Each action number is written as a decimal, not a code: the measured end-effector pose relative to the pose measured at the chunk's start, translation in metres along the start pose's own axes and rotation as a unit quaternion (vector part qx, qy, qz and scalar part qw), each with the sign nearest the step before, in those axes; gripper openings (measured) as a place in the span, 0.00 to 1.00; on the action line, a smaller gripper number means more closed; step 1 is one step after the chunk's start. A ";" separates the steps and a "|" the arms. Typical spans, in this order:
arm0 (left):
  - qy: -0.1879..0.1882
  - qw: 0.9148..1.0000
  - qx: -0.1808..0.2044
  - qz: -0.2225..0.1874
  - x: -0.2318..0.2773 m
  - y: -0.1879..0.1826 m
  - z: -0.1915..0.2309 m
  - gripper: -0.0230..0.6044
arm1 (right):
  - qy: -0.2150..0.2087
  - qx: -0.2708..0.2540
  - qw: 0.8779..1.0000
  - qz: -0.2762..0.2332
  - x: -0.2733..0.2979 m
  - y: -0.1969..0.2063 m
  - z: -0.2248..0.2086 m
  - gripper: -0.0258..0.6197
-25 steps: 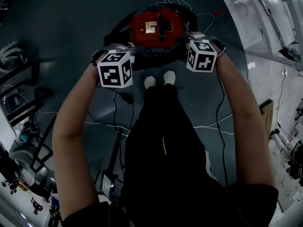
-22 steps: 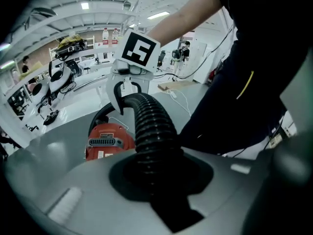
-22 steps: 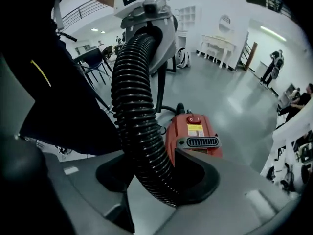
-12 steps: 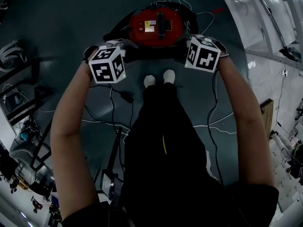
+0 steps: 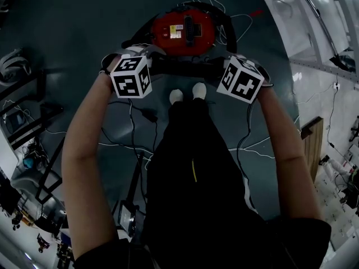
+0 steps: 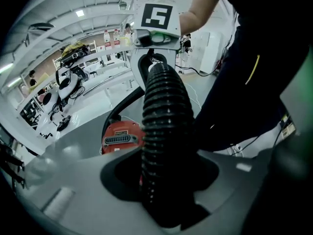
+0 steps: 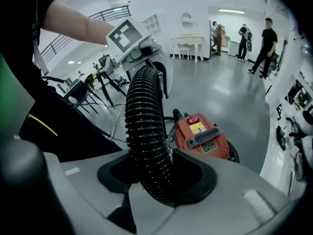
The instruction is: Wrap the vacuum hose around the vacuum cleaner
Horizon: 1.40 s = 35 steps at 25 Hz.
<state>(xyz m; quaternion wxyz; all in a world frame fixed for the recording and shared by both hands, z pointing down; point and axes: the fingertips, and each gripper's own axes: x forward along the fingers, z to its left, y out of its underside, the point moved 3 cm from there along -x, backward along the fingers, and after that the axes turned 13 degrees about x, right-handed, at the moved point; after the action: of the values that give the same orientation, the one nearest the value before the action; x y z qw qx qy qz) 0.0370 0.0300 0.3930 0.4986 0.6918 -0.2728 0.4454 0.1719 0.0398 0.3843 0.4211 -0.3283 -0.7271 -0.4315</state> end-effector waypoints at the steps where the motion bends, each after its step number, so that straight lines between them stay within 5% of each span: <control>1: 0.002 1.000 0.001 -0.002 0.002 -0.002 -0.001 0.36 | 0.000 0.010 1.000 -0.002 -0.001 0.001 0.002 0.37; 7: -0.013 1.000 0.012 -0.003 -0.003 -0.009 0.002 0.36 | 0.012 0.069 0.997 -0.019 -0.002 -0.001 0.018 0.37; 13: -0.081 0.997 -0.009 -0.005 -0.030 -0.002 0.008 0.41 | 0.021 0.117 0.992 -0.047 0.001 -0.024 0.033 0.37; 17: -0.083 0.996 0.032 -0.011 -0.030 -0.023 0.005 0.41 | 0.047 0.150 0.986 -0.059 0.010 -0.036 0.042 0.37; 21: -0.067 0.994 0.082 0.020 -0.022 -0.024 0.000 0.28 | 0.076 0.175 0.978 -0.078 0.011 -0.039 0.047 0.37; 23: -0.042 0.994 0.099 0.030 -0.020 -0.022 -0.008 0.16 | 0.076 0.164 0.980 -0.079 0.013 -0.040 0.048 0.37; 35: -0.021 0.998 0.054 0.013 -0.032 -0.019 -0.030 0.15 | 0.029 -0.013 0.988 -0.148 0.000 -0.057 0.044 0.44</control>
<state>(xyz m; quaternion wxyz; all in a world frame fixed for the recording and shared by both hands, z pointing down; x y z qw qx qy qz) 0.0275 0.0626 0.3598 0.4491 0.7231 -0.2674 0.4515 0.1098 0.0566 0.3522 0.3697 -0.2095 -0.7495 -0.5076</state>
